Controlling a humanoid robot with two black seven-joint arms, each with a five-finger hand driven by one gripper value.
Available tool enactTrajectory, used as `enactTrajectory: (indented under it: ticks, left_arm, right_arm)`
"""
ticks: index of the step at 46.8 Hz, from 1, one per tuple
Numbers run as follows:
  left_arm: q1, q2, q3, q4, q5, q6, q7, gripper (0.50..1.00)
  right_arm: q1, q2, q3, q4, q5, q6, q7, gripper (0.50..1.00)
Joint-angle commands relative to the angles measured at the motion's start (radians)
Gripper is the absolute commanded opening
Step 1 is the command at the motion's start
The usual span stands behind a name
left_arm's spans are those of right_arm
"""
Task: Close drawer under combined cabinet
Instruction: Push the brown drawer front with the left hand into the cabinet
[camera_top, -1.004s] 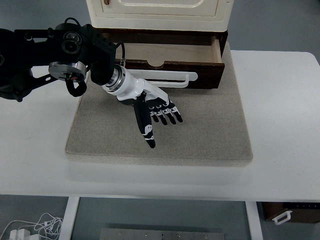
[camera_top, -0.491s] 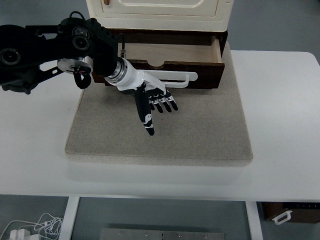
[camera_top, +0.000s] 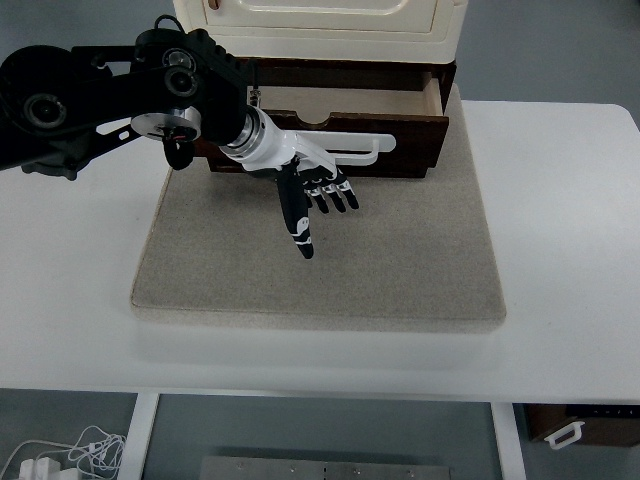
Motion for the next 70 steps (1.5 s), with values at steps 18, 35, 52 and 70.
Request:
enactTrajectory:
  ticks: [18,35,52,70]
  left_arm:
    - [0.002,-0.003,-0.008,0.077,0.031,0.002,-0.010,0.996]
    - [0.015,0.000,-0.052,0.138,0.051,0.002,-0.017,0.996]
    - [0.015,0.001,-0.055,0.202,0.049,0.003,-0.021,0.996]
    - [0.017,0.006,-0.057,0.218,0.048,0.008,-0.031,0.996]
  right_arm:
    - [0.000,0.000,0.000,0.000,0.001,-0.001,0.000,0.952]
    - [0.000,0.000,0.000,0.000,0.001,-0.001,0.000,0.952]
    - [0.000,0.000,0.000,0.000,0.001,0.000,0.000,0.952]
    - [0.000,0.000,0.000,0.000,0.001,0.000,0.000,0.952]
